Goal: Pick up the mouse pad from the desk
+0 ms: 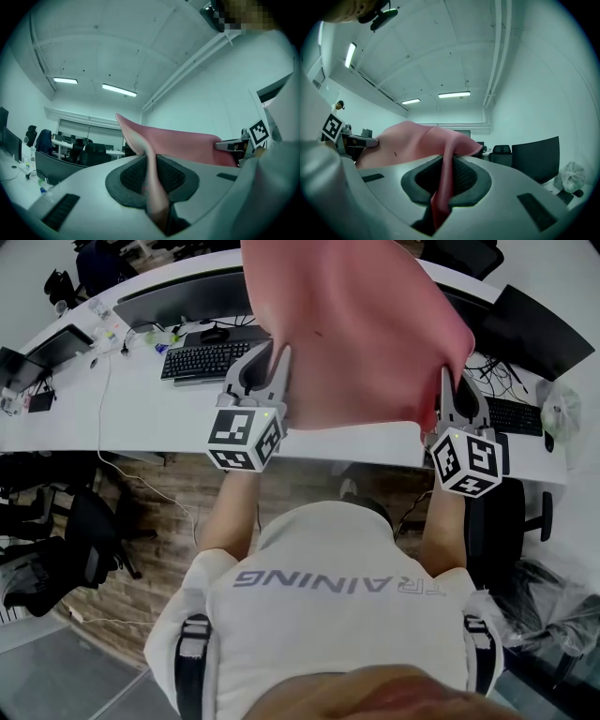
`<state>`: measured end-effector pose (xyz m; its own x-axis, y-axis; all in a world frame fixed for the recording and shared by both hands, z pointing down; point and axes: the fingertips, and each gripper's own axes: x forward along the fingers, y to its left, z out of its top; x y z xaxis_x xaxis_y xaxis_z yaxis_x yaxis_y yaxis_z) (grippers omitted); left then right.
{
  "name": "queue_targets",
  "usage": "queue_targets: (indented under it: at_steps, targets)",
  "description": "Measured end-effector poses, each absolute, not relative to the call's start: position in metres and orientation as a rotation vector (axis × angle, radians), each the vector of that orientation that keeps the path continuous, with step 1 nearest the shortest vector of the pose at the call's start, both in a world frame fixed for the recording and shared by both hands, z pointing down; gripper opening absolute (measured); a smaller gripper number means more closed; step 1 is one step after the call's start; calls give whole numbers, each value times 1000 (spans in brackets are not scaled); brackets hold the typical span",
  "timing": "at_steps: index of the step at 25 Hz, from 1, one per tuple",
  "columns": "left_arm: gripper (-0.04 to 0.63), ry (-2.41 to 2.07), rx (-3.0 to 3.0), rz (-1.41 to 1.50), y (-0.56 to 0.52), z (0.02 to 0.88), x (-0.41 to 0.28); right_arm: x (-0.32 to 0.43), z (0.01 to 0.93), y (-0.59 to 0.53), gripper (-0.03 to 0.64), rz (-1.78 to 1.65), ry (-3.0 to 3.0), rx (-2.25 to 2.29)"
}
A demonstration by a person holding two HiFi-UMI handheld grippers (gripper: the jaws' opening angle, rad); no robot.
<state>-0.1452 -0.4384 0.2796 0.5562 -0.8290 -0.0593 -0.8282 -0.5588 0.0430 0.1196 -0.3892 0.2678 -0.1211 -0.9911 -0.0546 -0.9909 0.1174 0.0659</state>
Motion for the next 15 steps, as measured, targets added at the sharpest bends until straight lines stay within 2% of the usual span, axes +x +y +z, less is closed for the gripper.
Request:
queue_targets:
  at_steps: [15]
  targets:
    - [83,-1488,2728,-107,-442,287,-149,114,271,-395,57,-119,-2362,2049]
